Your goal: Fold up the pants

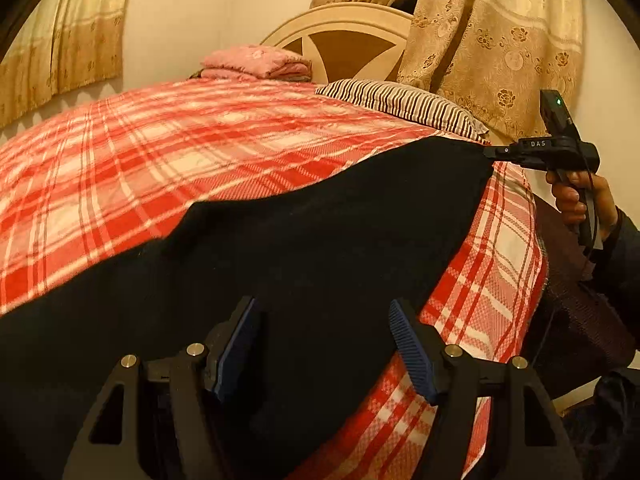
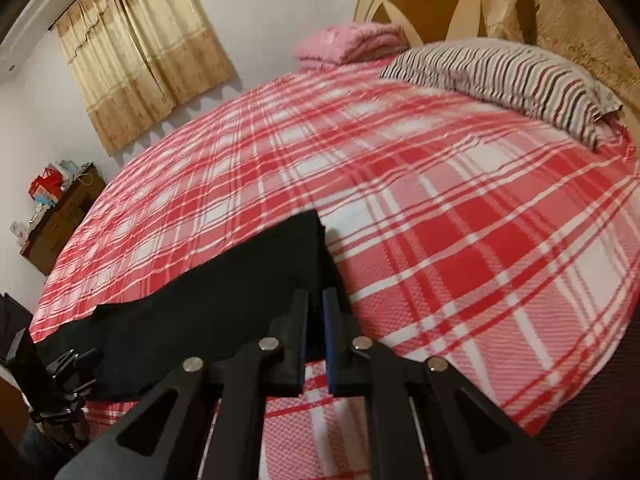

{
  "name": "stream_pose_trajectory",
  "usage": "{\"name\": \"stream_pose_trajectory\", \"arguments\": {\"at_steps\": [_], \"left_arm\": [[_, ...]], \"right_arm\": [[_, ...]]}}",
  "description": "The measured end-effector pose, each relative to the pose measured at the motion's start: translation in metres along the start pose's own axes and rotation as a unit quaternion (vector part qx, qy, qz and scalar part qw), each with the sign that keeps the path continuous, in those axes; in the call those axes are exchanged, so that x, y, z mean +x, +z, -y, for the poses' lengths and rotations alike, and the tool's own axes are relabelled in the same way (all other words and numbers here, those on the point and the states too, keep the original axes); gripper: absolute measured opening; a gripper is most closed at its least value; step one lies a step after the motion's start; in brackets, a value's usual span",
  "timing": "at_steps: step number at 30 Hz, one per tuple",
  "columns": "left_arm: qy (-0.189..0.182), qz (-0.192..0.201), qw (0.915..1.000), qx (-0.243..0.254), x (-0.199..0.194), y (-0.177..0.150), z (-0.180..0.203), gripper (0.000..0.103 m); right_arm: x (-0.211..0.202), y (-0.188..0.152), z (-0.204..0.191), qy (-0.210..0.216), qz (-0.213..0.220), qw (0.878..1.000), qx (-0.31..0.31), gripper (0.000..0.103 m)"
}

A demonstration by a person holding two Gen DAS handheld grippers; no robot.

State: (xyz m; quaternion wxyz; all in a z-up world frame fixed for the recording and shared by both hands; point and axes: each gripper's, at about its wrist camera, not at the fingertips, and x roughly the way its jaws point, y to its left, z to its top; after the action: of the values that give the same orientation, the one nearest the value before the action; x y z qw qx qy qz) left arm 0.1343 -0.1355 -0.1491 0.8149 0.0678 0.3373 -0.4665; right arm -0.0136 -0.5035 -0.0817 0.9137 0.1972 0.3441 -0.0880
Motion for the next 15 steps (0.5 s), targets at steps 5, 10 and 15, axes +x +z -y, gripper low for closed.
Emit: {"name": "stream_pose_trajectory", "arguments": {"at_steps": [5,10,15], "left_arm": [[0.004,0.004,0.9999,-0.011,-0.008,-0.004,-0.003,0.069],[0.038,0.020,0.9990,-0.012,-0.040,-0.008,-0.012,0.069],[0.125,0.029,0.9910,-0.039,-0.086,-0.028,-0.047,0.069]], "right_arm": [[0.018,0.000,0.016,-0.013,-0.016,1.000,0.019,0.028],[-0.007,0.004,0.019,-0.053,0.030,0.998,0.031,0.056],[-0.031,0.006,-0.027,-0.047,0.073,0.996,-0.035,0.063]]}}
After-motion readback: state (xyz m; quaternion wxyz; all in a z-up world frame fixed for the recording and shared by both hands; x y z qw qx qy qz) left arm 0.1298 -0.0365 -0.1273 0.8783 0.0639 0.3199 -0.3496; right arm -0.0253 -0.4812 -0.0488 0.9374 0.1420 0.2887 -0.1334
